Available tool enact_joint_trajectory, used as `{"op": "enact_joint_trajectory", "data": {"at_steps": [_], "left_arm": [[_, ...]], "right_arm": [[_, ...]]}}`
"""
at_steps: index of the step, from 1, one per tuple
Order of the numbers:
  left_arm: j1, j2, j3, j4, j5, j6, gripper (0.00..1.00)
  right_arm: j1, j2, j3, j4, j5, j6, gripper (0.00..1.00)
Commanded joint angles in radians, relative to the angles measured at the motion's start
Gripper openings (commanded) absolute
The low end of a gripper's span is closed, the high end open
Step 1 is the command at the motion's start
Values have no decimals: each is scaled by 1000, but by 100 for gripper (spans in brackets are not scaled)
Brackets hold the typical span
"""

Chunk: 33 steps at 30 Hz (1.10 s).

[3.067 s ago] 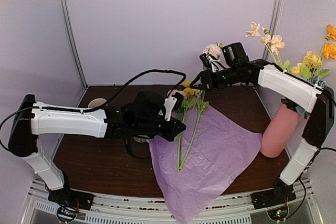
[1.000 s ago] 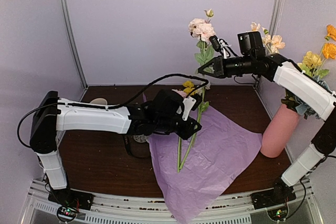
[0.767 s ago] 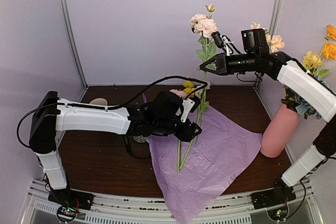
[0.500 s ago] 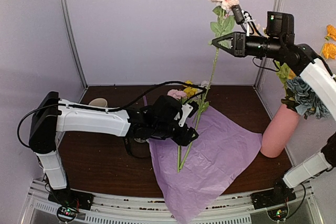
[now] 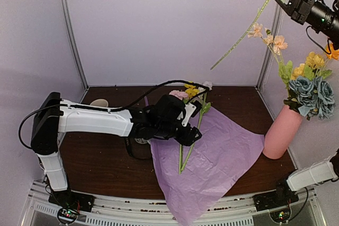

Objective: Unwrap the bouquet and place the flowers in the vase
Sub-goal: Place the fake flower in the vase.

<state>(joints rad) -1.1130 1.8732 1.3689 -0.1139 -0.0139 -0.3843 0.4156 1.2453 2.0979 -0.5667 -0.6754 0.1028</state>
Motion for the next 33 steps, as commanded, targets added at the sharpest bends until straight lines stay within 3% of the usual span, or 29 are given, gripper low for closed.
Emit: {"op": "enact_joint_trajectory", "data": {"at_steps": [1,9,14,25,33], "left_arm": [[-4,29,22,26,28,-15,59],[-4,54,32,29,38,-12,58],[-4,70,48,24,49,-3,58],[-4,86,11,49,55,2,58],[-4,99,14,60,71,2,58]], "right_arm": [[-61,-21,86,-71,44,-82,0],[-137,-71,153,-137,177,-178,0],[-205,-91,133,-138,208,-153,0],[-251,-267,-221,-234,324,-309,0],[-287,-301,-281,-247,422,-345,0]]}}
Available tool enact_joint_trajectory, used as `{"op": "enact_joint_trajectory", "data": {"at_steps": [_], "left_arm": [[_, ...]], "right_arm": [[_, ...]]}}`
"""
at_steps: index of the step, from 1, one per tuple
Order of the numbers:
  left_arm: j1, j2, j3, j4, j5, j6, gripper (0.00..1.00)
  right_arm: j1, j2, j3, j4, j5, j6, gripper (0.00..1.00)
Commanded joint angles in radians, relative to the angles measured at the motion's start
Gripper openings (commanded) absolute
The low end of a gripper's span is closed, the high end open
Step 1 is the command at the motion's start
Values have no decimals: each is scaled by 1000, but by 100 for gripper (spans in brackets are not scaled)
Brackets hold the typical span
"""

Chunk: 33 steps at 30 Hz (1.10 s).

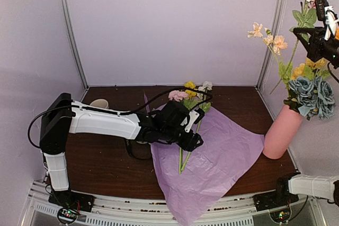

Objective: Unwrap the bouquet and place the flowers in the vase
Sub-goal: Place the fake flower in the vase.

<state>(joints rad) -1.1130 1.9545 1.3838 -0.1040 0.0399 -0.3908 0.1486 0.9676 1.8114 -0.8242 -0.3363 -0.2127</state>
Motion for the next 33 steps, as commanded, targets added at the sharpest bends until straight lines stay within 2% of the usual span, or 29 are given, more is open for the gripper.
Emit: {"op": "enact_joint_trajectory", "data": {"at_steps": [1,6,10,15,19,23,33], "left_arm": [[-4,18,-2,52,16,9,58],[-4,22,-12,60,14,6,58],[-4,32,-13,66,21,6,58],[-5,53,-2,75,25,6,58],[-4,64,4,89,26,0,58],[-4,68,4,99,28,-1,58],[-4,102,25,102,57,4,58]], "right_arm": [[-24,-23,7,10,103,-36,0],[-29,-5,-5,6,131,-75,0],[-31,55,61,-43,74,-123,0],[-72,101,205,-104,-41,-62,0],[-101,89,223,-163,-66,-11,0],[-106,78,219,-262,-18,-38,0],[-106,132,412,-444,96,-109,0]]}}
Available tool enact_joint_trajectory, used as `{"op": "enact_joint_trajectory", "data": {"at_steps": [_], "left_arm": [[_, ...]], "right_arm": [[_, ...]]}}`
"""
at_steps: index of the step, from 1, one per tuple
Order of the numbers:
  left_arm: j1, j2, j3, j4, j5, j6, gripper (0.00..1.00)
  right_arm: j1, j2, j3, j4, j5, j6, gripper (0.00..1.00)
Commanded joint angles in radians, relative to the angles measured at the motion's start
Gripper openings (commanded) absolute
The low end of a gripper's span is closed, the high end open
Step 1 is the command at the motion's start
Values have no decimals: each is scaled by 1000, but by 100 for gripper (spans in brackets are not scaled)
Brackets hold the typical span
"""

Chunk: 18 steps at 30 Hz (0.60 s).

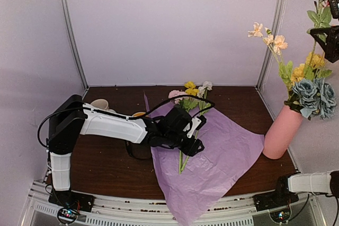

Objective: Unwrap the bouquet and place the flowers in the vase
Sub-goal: Place the fake flower in the vase.

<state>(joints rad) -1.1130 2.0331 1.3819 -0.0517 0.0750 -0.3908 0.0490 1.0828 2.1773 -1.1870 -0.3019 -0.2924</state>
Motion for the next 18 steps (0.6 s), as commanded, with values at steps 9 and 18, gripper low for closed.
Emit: {"op": "enact_joint_trajectory", "data": {"at_steps": [9,18], "left_arm": [[-4,24,26,62,34,-3,58],[-4,6,-2,71,31,-12,57]], "right_arm": [[-6,37,-15,-87,116,-30,0],[-6,107,-53,-52,103,-24,0]]}}
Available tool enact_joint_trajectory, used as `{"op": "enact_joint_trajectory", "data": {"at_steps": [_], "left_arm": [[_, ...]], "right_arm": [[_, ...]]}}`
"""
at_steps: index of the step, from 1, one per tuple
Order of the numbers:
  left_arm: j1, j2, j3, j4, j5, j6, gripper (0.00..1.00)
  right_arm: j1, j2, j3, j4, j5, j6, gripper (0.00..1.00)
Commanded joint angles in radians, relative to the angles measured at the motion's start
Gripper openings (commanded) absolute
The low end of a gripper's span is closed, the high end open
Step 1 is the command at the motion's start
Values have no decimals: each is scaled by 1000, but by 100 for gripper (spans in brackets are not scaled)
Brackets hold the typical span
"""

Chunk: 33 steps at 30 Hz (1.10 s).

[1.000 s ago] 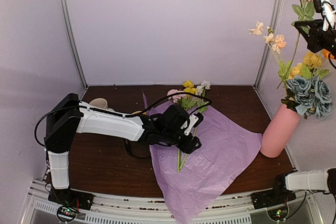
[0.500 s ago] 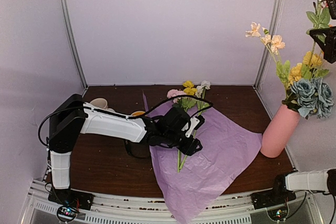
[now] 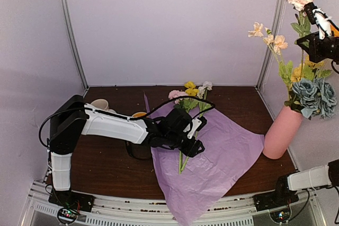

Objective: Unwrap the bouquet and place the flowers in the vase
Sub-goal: Place the fake flower in the vase.

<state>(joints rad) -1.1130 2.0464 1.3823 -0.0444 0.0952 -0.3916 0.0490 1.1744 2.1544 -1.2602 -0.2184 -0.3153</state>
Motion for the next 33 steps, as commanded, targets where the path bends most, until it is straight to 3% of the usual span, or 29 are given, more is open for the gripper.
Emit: {"op": "enact_joint_trajectory", "data": {"at_steps": [1,8,17,21,23,25,30,33], "left_arm": [[-4,-9,-6,66,8,-13,57],[-4,-12,-17,71,8,-18,57],[-4,-14,-18,69,8,-13,57],[-4,-12,-19,68,8,-12,57],[-4,-12,-18,70,7,-11,58],[-4,-12,-15,70,7,-10,57],[-4,-5,-10,70,10,-10,57],[-4,-5,-9,68,12,-10,57]], "right_arm": [[-6,12,-52,34,15,1,0],[-26,-78,-330,212,-28,5,0],[-103,-91,-482,278,-105,27,0],[-110,-80,-430,260,-107,23,27],[-111,-76,-386,259,-108,30,31],[-112,-75,-353,259,-112,38,31],[-112,-66,-322,281,-126,59,12],[-112,-52,-321,285,-147,71,12]]}}
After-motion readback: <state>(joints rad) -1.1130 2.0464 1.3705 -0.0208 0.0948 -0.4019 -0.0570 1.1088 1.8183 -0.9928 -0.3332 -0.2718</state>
